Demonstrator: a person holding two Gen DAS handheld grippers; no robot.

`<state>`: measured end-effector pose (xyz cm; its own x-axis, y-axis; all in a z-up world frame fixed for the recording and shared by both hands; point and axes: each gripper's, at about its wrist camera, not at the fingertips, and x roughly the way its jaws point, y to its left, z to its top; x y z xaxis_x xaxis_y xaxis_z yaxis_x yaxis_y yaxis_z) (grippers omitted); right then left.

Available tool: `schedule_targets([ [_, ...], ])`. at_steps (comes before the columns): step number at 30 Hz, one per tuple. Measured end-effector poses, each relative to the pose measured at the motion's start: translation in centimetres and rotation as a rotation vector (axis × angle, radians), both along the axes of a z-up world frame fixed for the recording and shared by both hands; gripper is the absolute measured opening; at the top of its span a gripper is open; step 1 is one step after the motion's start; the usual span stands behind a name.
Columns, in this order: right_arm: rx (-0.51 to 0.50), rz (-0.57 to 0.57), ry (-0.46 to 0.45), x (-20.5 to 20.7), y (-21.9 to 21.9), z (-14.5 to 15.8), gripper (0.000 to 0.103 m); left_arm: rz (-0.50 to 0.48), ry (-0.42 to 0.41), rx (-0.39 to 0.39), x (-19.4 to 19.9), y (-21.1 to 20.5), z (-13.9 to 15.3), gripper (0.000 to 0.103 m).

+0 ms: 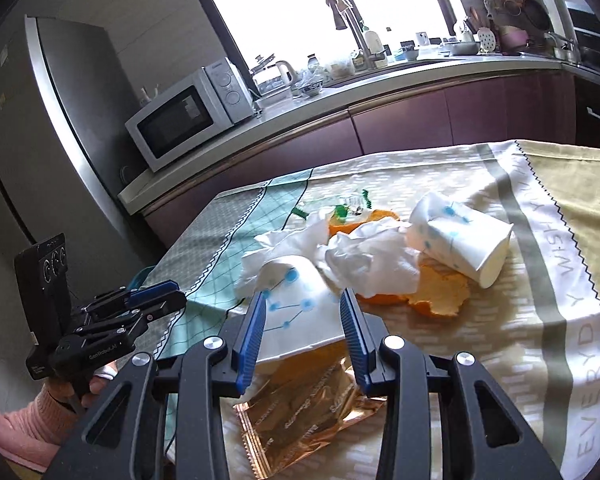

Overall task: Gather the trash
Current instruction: 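Grasp a white tissue with the left tool while the right tool grasps another tissue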

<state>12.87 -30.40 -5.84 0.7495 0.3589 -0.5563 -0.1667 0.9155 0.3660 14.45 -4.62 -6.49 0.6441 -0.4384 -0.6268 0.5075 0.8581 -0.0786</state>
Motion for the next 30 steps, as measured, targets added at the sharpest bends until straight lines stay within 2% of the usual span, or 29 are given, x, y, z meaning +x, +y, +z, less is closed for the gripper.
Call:
schedule_targets([
  [2,-0.016,-0.010,-0.006,0.6,-0.2,0.1,0.042,0.000,0.010,0.005,1.1,-0.6,-0.1,0.030],
  [12,-0.052,-0.049,0.014,3.2,-1.3,-0.5,0.046,-0.054,0.014,0.080,4.8,-4.3,-0.7,0.032],
  [16,-0.055,-0.045,0.032,4.0,-1.3,-1.0,0.046,-0.081,0.064,0.107,6.4,-5.4,-1.7,0.034],
  [19,-0.053,-0.045,0.044,4.4,-1.4,-1.2,0.045,-0.087,0.101,0.095,7.3,-5.7,-2.2,0.033],
  [21,-0.047,-0.044,0.046,4.5,-1.5,-1.3,0.039,-0.090,0.117,0.082,7.6,-5.7,-2.3,0.027],
  [22,-0.045,-0.043,0.046,4.6,-1.5,-1.3,0.034,-0.095,0.129,0.075,7.8,-5.7,-2.4,0.018],
  [23,-0.042,-0.040,0.047,4.6,-1.6,-1.4,0.027,-0.096,0.137,0.072,7.9,-5.7,-2.5,0.012],
  [25,-0.036,-0.037,0.044,4.6,-1.7,-1.3,0.019,-0.094,0.144,0.069,8.2,-5.7,-2.7,0.006],
  [27,-0.029,-0.034,0.039,4.5,-1.8,-1.2,0.014,-0.093,0.147,0.054,8.0,-5.6,-2.7,0.003],
  [28,-0.025,-0.032,0.034,4.4,-1.8,-1.1,0.008,-0.090,0.141,0.049,7.9,-5.5,-2.6,0.002],
  [30,-0.018,-0.028,0.025,4.2,-1.8,-0.8,0.007,-0.094,0.131,0.033,7.6,-5.4,-2.3,0.002],
])
